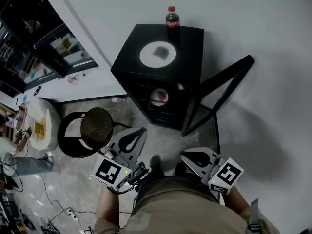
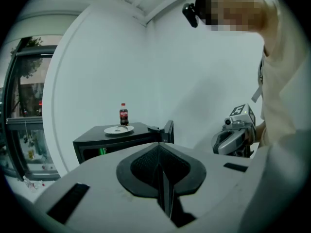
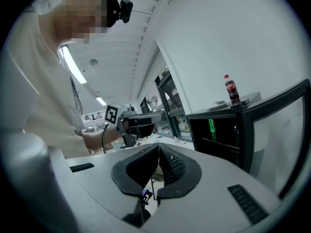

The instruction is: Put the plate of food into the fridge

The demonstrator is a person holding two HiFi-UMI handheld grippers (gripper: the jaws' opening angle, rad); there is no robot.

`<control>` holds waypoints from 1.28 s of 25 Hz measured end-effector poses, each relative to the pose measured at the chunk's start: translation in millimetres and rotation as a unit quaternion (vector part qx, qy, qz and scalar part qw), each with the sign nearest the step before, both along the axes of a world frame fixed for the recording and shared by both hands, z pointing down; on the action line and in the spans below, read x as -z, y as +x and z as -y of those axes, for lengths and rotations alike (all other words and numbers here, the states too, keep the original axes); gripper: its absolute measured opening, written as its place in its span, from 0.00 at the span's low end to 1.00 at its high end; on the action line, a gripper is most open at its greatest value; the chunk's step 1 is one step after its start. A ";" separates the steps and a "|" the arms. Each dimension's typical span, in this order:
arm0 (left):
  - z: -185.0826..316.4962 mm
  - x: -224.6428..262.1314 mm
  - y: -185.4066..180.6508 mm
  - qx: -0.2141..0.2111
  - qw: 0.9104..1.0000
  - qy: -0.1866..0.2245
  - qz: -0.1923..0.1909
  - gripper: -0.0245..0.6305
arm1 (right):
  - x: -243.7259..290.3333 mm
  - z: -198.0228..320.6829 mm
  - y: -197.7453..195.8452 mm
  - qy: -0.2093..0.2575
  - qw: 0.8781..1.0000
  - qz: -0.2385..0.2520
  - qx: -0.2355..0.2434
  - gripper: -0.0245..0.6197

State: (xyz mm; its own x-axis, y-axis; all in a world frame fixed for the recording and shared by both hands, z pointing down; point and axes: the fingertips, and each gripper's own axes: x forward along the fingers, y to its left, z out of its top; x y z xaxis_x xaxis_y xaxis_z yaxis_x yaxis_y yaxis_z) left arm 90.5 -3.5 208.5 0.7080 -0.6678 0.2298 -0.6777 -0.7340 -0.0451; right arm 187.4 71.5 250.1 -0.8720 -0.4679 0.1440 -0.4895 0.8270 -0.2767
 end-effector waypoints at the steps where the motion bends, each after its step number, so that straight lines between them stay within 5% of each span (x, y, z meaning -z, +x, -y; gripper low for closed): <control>1: 2.1 -0.4 0.0 -0.002 1.000 0.004 0.006 0.05 | -0.7 0.9 -2.9 -0.001 1.000 -0.001 0.002 0.07; 12: 58.7 0.4 -22.8 -0.047 0.998 0.034 0.017 0.06 | -2.0 36.1 -36.2 -0.029 0.998 -0.024 -0.059 0.07; 14: 72.8 3.3 -27.7 -0.059 0.997 0.040 0.015 0.06 | -3.3 45.4 -48.1 -0.019 0.996 -0.063 -0.067 0.07; 16: 84.9 3.0 -33.6 -0.067 0.997 0.044 0.012 0.06 | -6.8 50.8 -62.1 -0.004 0.993 -0.104 -0.063 0.07; 27: 132.5 6.9 -39.8 -0.114 0.987 0.093 0.059 0.06 | -9.4 67.3 -83.0 0.008 0.987 -0.146 -0.061 0.07; 32: 145.3 12.9 -30.5 -0.134 0.980 0.122 0.075 0.06 | -8.4 71.3 -89.3 -0.006 0.989 -0.131 -0.061 0.07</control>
State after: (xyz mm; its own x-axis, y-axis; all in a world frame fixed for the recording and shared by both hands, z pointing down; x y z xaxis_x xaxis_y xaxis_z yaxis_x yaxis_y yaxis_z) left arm 60.0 -148.8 195.6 0.8362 -0.5102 0.2009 -0.4338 -0.8397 -0.3267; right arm 98.2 0.2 258.6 -0.7411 -0.5638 0.3646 -0.6415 0.7549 -0.1364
